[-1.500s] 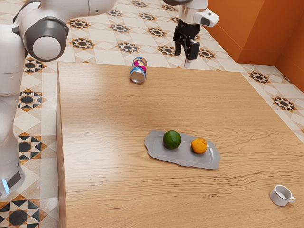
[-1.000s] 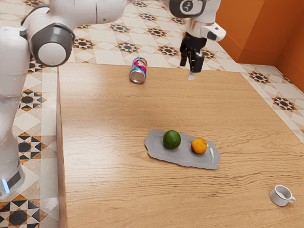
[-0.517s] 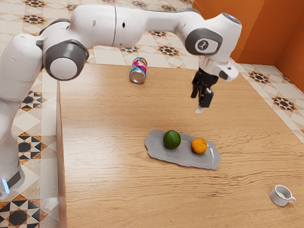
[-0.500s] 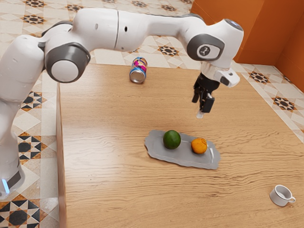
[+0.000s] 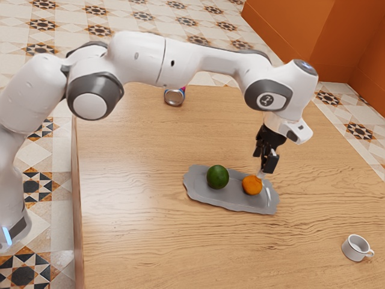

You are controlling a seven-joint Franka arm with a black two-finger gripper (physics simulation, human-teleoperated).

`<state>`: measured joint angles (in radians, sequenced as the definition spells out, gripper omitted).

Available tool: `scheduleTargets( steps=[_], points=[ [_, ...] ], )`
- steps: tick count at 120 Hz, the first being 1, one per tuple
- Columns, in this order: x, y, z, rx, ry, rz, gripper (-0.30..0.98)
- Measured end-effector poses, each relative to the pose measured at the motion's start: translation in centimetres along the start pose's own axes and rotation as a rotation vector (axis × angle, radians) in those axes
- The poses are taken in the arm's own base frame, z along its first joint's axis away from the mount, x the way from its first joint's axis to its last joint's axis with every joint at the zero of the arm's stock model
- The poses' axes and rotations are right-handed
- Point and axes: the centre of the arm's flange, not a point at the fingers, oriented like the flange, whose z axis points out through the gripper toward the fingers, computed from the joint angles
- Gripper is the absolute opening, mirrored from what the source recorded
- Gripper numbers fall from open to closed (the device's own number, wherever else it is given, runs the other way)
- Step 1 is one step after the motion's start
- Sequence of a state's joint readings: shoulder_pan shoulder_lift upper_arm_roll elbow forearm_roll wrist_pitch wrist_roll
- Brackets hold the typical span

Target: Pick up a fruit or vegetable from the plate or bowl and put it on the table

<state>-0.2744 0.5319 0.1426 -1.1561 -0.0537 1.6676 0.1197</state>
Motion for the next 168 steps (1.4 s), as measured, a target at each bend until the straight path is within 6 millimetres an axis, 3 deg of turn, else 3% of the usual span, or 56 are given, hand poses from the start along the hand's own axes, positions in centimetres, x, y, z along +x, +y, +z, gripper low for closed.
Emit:
scheduleTargets(
  steps=[75, 98, 110, 128, 144, 156, 168],
  points=[
    [1.7, 0.1, 6.6, -0.007, -0.064, 0.007, 0.68],
    [1.8, 0.1, 7.0, -0.023, -0.067, 0.003, 0.40],
    [1.8, 0.2, 7.0, -0.024, -0.066, 0.004, 0.33],
    [1.4, 0.2, 4.8, -0.022, -0.038, 0.005, 0.30],
    [0.8, -0.9, 0.6, -0.009, 0.023, -0.008, 0.29],
    [0.4, -4.4, -3.4, 0.006, 0.087, -0.049, 0.30],
    [-0.6, -10.1, -3.8, 0.011, 0.093, -0.123, 0.30]
  ],
)
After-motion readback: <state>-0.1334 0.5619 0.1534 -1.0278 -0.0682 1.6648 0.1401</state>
